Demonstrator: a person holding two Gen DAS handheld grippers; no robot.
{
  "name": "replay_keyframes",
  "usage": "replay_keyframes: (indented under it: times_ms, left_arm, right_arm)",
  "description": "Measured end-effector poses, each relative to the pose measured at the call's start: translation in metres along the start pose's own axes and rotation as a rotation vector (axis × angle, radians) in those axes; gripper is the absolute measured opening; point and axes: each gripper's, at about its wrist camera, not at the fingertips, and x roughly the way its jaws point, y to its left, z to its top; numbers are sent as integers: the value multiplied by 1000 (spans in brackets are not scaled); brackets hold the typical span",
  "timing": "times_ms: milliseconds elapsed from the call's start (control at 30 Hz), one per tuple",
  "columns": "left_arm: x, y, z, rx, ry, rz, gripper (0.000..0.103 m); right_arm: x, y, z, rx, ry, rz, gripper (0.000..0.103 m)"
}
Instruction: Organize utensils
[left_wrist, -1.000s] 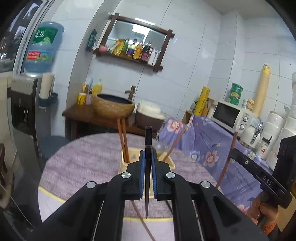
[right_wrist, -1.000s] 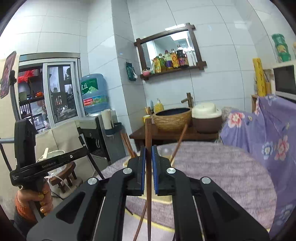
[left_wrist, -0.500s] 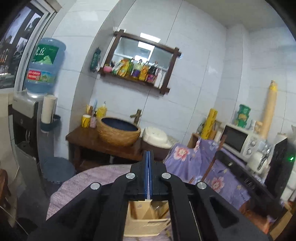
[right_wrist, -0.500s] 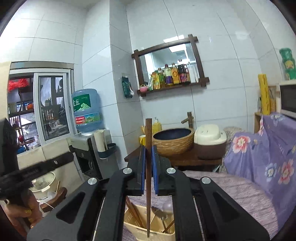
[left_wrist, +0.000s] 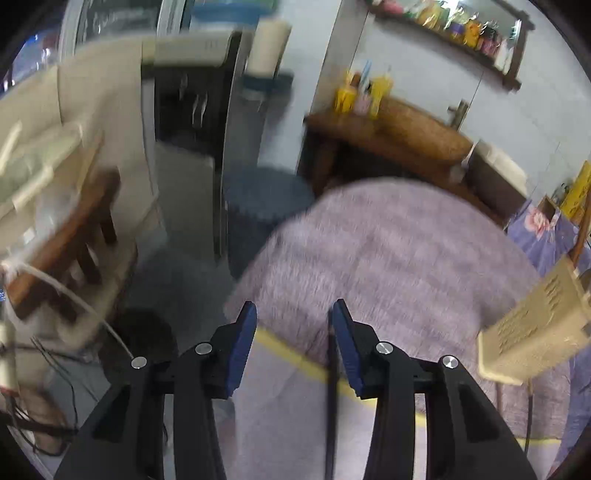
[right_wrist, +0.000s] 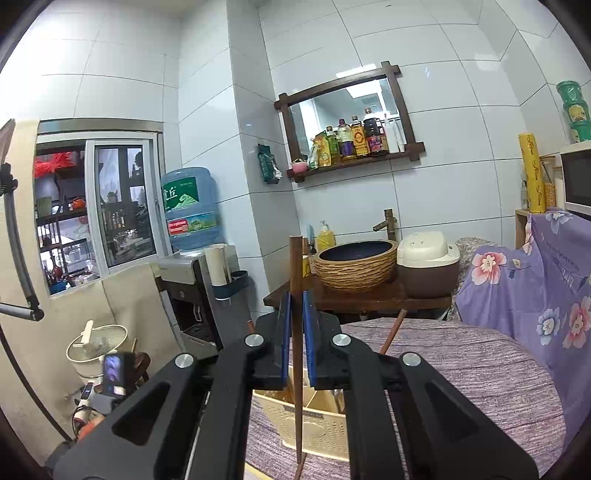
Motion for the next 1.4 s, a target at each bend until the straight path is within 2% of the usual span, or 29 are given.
replay_keyframes:
  times_ms: [67, 200, 400, 533, 600, 667, 800, 867, 967, 1033, 1100, 1267, 1400]
  left_arm:
    - [11, -8, -16, 44, 35, -11, 42]
    - [19, -26, -31, 119, 38, -3, 42]
    - [39, -37, -18, 199, 36, 94, 41]
    - [49, -46, -11, 235, 35, 115, 30]
    - [51, -50, -9, 252, 40, 118, 16]
    - [55, -55, -7, 268, 42, 129, 9]
    - [57, -61, -6, 261, 39, 135, 9]
    - [54, -57, -4, 231, 49, 99, 9]
    - [28, -58, -3, 206, 3, 33, 8]
    - [1, -60, -1, 184, -36, -54, 8]
    - [-40, -63, 0, 173, -109, -146, 8]
    - [-126, -71, 1, 173, -304, -257, 8]
    - [-154, -87, 2, 192, -373, -302, 8]
  right_arm:
    - [2, 2, -6, -4, 15, 3, 8]
    - [2, 1, -12, 15, 30, 5, 8]
    - [-4, -3, -17, 32, 32, -5, 8]
    - [-5, -1, -17, 34, 27, -1, 8]
    - [-6, 1, -17, 29, 25, -1, 8]
    - [-6, 2, -18, 29, 24, -1, 8]
    - [-7, 3, -18, 35, 26, -1, 8]
    - [-7, 2, -18, 37, 27, -2, 8]
    - [-10, 1, -18, 36, 22, 1, 8]
    - [-12, 1, -17, 37, 16, 5, 8]
    - [-15, 1, -16, 34, 11, 8, 8]
    - [-23, 1, -15, 30, 0, 15, 8]
    - [-27, 3, -16, 26, -2, 19, 8]
